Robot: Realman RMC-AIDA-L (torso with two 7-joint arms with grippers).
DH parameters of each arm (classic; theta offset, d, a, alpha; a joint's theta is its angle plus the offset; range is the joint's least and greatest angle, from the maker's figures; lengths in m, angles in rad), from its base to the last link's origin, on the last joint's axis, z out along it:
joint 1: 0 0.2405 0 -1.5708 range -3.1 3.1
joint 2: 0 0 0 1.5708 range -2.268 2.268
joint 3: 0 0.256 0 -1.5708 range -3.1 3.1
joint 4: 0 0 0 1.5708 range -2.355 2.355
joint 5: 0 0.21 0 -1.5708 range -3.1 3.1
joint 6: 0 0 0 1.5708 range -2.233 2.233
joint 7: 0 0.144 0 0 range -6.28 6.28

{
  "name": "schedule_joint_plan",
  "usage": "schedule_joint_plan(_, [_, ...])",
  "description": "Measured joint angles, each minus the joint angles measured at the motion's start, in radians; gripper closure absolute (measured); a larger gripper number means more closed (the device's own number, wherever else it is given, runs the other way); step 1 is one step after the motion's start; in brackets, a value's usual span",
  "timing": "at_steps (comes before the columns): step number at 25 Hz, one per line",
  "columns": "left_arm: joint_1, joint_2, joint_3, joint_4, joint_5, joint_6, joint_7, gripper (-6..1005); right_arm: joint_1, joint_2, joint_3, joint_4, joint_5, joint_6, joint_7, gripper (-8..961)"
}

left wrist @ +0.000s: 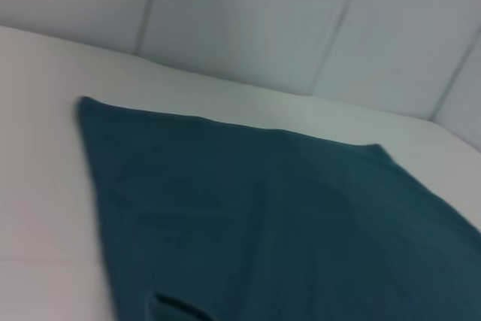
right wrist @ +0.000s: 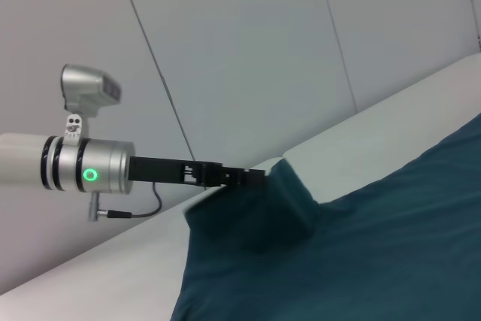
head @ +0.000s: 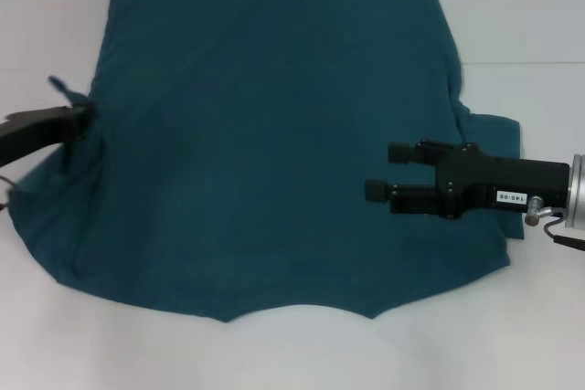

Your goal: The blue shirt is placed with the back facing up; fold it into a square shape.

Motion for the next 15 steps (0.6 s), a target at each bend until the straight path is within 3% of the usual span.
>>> schedule_joint_plan(6, [-0.058,-0.008,0.057,-0.064,-0.008,-0.009,-0.019,913,0.001,0.000,-0.004,0.006,0.000,-0.001,-0.005,102])
schedule_joint_plan(15, [-0.130,-0.012,0.058,-0.178,-0.019,-0.050,-0.010,886,-0.002,0.000,-0.007,0.013,-0.004,-0.001,-0.010,104])
